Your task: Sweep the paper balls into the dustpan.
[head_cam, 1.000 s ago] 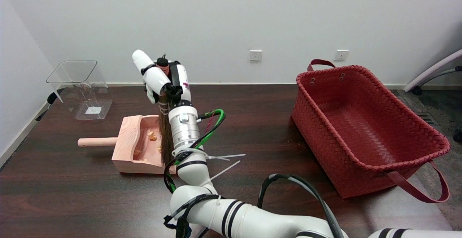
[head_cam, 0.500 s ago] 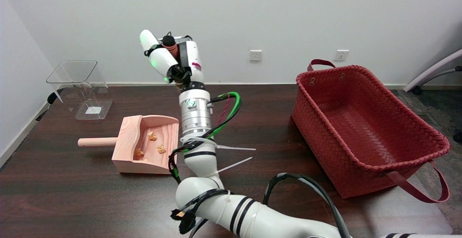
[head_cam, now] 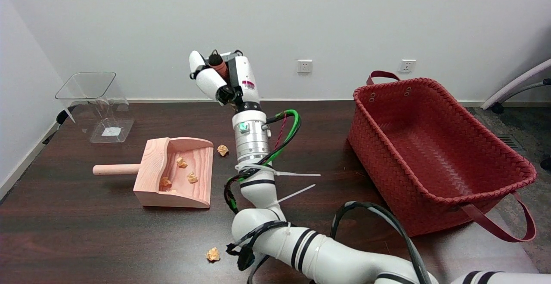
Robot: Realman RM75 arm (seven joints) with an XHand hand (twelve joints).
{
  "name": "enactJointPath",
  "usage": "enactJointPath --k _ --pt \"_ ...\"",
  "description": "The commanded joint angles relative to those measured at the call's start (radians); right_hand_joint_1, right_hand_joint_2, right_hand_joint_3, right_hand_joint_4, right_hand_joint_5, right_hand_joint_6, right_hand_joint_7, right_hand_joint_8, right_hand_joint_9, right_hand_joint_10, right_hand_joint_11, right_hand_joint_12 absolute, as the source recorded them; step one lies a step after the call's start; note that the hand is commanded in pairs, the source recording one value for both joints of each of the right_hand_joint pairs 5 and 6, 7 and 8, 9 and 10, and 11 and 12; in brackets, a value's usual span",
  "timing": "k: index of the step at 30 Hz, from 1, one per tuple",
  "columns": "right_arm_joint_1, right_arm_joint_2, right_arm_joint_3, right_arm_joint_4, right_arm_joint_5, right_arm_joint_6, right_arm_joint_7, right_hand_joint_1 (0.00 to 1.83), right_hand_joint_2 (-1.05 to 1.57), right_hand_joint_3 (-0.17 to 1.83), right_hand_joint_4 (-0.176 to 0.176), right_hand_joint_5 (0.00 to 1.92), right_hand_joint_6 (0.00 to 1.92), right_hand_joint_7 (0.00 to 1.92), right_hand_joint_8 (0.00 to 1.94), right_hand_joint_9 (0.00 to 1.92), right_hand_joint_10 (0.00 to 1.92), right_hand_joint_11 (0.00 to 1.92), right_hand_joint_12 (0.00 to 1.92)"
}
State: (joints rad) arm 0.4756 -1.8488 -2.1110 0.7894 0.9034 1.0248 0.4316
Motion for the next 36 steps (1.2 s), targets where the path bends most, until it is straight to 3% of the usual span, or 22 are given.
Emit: enactJointPath --k 1,11,36 --pt "0.099 0.063 0.001 -0.278 -0.011 -0.105 0.212 0.67 1.57 0.35 0.000 1.92 1.92 1.92 1.92 1.92 1.92 1.92 1.92" --pt "0.114 0.048 0.000 -0.320 -0.020 -0.196 0.223 0.65 1.57 0.27 0.000 1.92 1.92 1.92 1.92 1.92 1.92 1.92 1.92" --pt "0.084 -0.045 -0.004 -0.240 -0.041 -0.175 0.597 0.62 1.57 0.18 0.000 1.92 1.92 1.92 1.92 1.92 1.92 1.92 1.92"
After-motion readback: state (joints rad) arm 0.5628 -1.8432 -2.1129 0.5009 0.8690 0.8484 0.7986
